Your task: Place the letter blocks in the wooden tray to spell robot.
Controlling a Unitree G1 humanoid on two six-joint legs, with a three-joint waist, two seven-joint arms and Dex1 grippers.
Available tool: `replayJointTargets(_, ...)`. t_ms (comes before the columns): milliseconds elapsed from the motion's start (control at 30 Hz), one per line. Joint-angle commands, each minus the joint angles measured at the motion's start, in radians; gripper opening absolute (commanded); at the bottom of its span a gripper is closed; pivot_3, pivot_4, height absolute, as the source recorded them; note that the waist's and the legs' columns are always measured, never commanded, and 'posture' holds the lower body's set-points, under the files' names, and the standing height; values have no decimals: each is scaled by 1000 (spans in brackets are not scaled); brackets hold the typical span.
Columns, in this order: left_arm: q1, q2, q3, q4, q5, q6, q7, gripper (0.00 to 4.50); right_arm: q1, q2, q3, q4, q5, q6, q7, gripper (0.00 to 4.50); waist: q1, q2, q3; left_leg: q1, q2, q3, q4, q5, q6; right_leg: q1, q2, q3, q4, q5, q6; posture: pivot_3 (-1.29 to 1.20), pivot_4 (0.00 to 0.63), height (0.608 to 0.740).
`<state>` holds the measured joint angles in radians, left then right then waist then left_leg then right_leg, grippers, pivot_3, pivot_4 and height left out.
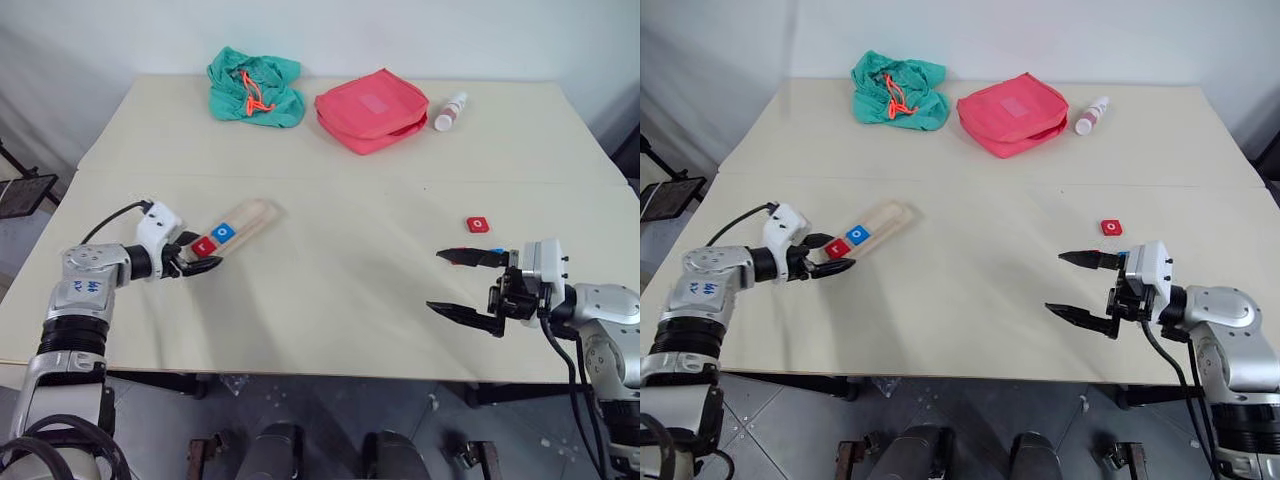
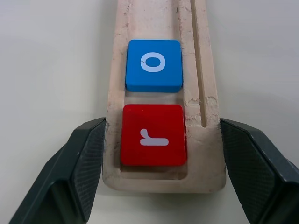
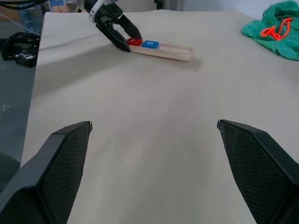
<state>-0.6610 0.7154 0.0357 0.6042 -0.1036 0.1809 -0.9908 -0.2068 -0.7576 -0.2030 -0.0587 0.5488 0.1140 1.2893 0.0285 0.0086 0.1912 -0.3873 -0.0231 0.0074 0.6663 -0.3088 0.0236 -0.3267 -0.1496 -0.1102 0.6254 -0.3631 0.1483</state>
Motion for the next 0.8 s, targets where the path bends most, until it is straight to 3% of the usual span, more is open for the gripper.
replayJointTargets(33,-20,-24,-69,-68,18,-7,-59,3387,4,-38,-25,12,-1,-9,24,4500,0,0,0,0,0,0,0,0,0,0,0,0,0,0,0,0,150,740)
replayJointTargets(433,-155,-203,-250,-151,44,-39,-191,3387,143,-37,-109,-67,23,-22,-33,4500,5,-6,4,-3,0,1,1,0,0,-1,0,-3,-2,0,0,0,150,740)
replayJointTargets(800,-131,-266,-368,-286,80,36,-213,3387,336,-40,-256,-132,32,-23,-59,4500,-2,-7,4,-3,1,2,-1,0,1,-1,0,-2,-4,0,0,0,150,740)
